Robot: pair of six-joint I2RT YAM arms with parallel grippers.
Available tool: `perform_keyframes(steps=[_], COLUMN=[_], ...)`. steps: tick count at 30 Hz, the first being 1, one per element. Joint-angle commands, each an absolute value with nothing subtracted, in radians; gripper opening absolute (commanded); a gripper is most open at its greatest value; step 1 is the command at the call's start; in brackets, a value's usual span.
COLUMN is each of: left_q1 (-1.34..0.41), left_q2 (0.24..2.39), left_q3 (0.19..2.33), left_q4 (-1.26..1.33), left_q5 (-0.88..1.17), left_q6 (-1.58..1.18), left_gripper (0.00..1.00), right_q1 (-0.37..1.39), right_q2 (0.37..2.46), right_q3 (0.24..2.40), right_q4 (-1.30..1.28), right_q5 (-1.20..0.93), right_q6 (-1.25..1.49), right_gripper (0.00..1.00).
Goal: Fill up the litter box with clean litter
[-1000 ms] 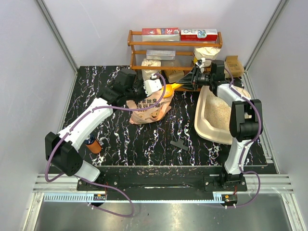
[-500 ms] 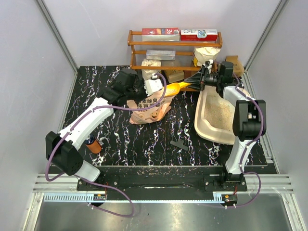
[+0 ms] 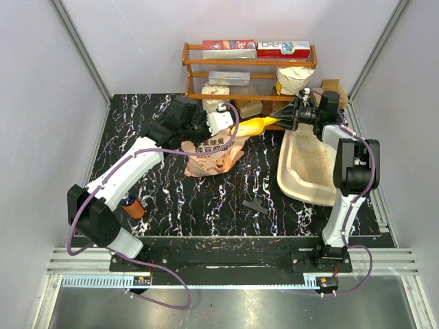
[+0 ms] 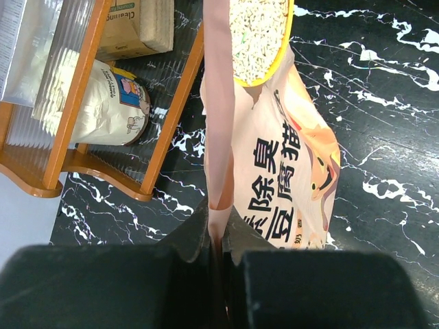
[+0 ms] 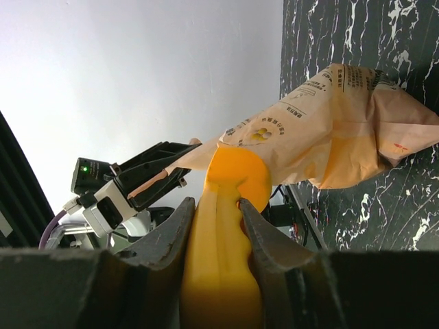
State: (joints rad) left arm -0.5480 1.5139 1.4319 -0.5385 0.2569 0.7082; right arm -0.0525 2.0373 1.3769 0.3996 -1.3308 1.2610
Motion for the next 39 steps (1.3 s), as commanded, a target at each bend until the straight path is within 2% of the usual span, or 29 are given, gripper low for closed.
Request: perform_keyframes(steps=[1,17,39], left_q1=[-0.549,-0.548,-0.546], left_q2=[1.5,1.508,1.525], left_q3=[1.476,1.473,1.473], left_q4=[-0.486,-0.468,-0.423], left_q5=[0.255,0.282,0.345], left_q6=[0.722,0.715,0.677], left_gripper=[0.0,0.0,0.0], right_q1=[-0.058,-0.225,-0.69], right_q2=[2.02,1.873,1.658], right_q3=[1.419,1.351,1.1], right_q4=[0.436,0.376,0.351], right_q5=[-1.373,-1.382,-1.385], right_q6=[1.267,1.249,1.186], right_gripper=[0.0,0.0,0.0])
